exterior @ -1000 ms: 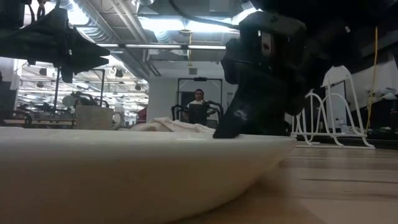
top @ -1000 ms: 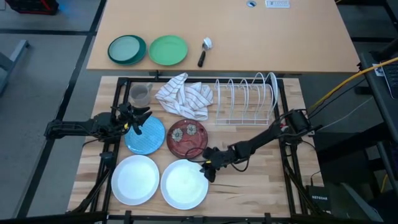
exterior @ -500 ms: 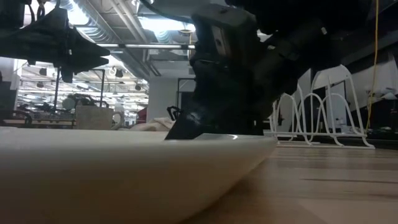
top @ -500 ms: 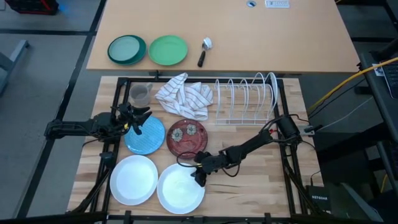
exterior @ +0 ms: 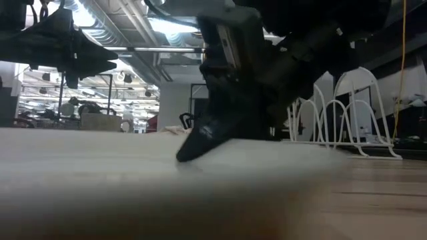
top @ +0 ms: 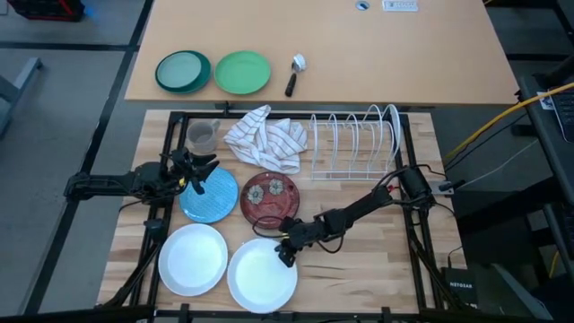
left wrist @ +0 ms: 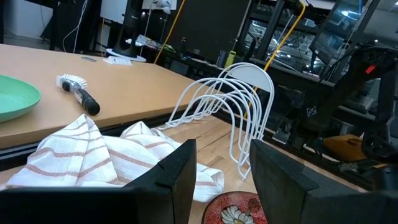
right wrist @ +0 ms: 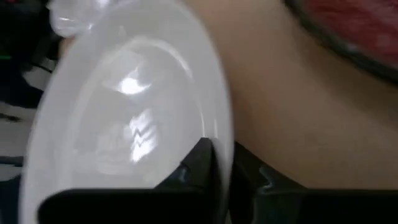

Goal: Sort dishes
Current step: Put the right white plate into the white dish rack

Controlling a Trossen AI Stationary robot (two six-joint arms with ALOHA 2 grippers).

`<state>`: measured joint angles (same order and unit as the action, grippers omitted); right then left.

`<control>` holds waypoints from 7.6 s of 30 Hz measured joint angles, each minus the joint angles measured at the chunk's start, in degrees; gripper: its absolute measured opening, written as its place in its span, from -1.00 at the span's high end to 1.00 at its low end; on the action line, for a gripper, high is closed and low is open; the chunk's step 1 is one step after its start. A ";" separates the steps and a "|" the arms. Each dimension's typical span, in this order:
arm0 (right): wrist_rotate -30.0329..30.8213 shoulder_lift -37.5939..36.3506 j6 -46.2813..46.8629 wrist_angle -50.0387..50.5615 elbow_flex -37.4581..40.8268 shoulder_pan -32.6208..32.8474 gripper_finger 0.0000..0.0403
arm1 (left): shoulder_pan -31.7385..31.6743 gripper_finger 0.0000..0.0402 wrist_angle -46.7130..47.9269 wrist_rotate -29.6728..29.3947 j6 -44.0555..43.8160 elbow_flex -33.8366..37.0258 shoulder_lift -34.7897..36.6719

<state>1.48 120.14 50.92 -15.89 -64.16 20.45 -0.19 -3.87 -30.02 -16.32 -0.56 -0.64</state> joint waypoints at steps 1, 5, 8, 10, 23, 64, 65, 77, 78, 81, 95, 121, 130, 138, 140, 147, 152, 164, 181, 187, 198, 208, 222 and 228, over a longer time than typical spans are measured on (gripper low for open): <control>0.43 0.00 -0.13 -0.01 0.04 0.11 0.88 | 0.00 0.30 -0.01 0.00 0.01 0.01 0.00; 0.54 0.11 -0.38 -1.41 0.16 0.10 0.88 | 0.00 0.30 -0.01 0.00 0.02 0.02 0.02; 0.85 -0.17 -0.62 -1.11 0.20 0.12 0.86 | 0.00 0.30 -0.01 0.00 0.02 0.00 0.02; 1.16 -0.24 -0.72 -1.20 0.22 0.17 0.86 | 0.00 0.30 0.01 0.00 0.01 0.00 0.00; 4.05 -3.86 -4.81 -0.62 0.31 -0.54 0.90 | 0.00 0.30 0.01 0.00 0.00 0.00 0.00; 46.49 -51.02 -31.11 32.16 0.31 -1.73 0.92 | 0.00 0.30 -0.01 0.00 -0.17 0.00 0.00; 48.59 -52.35 -32.08 32.77 0.31 -1.73 0.92 | 0.00 0.30 -0.01 -0.02 -0.19 0.02 0.00; 77.13 -62.48 -46.11 34.72 0.28 -1.73 0.92 | 0.00 0.30 0.00 -0.02 -0.20 0.00 0.00; 79.59 -62.82 -47.22 34.70 0.26 -1.75 0.92 | 0.00 0.30 -0.01 -0.02 -0.20 0.01 0.01; 86.40 -63.57 -50.27 34.65 0.26 -1.78 0.92 | 0.00 0.30 -0.01 -0.02 -0.20 0.00 0.00; 89.02 -68.35 -71.44 23.27 0.22 -8.03 0.92 | 0.00 0.30 -0.01 -0.02 -0.20 0.00 0.00; 88.70 -74.35 -103.89 14.71 0.22 -23.28 0.92 | -0.01 0.30 0.01 -0.04 1.75 0.00 0.00; 87.95 -68.00 -103.89 18.33 0.24 -26.98 0.92 | 0.00 0.30 0.00 -0.06 1.75 0.01 0.01; 88.06 -63.69 -103.88 19.14 0.24 -27.00 0.92 | -0.02 0.30 -0.01 -0.07 1.75 0.00 0.00; 88.22 -63.26 -103.87 19.00 0.24 -27.00 0.92 | -0.02 0.30 -0.01 -0.07 1.75 0.02 0.02; 88.41 -61.93 -103.66 20.54 0.24 -27.01 0.92 | 0.00 0.30 -0.01 -0.07 1.75 0.00 0.00; 88.40 -61.24 -102.60 23.53 0.26 -28.12 0.92 | -0.01 0.30 0.00 -0.04 1.75 0.00 0.00; 87.90 -61.36 -79.56 47.70 0.26 -27.96 0.92 | -0.01 0.30 -0.01 -0.06 1.75 0.00 0.01; 78.81 -61.29 -42.74 68.18 9.01 -27.98 0.92 | 0.00 0.30 -0.01 -0.07 1.75 0.00 0.02; 77.38 -61.26 -34.23 68.00 15.52 -28.01 0.92 | -0.01 0.30 0.00 -0.07 1.75 0.01 0.01; 70.11 -60.77 -21.22 67.17 25.19 -27.95 0.92 | -0.05 0.30 -0.01 -0.29 1.76 0.01 0.02; 69.62 -59.93 -19.66 66.34 26.63 -27.98 0.77 | -0.11 0.30 -0.01 -0.42 1.75 0.01 0.01; 64.39 -60.93 -19.75 64.19 25.63 -27.94 0.48 | -0.11 0.30 -0.01 -0.46 1.75 0.00 0.02; 60.28 -63.37 -21.14 64.97 21.73 -28.05 0.47 | -0.13 0.30 -0.01 -0.46 1.75 0.00 0.00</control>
<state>61.76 56.76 29.79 49.08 -42.43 -7.60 -0.32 -3.88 -30.48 -14.57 -0.56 -0.64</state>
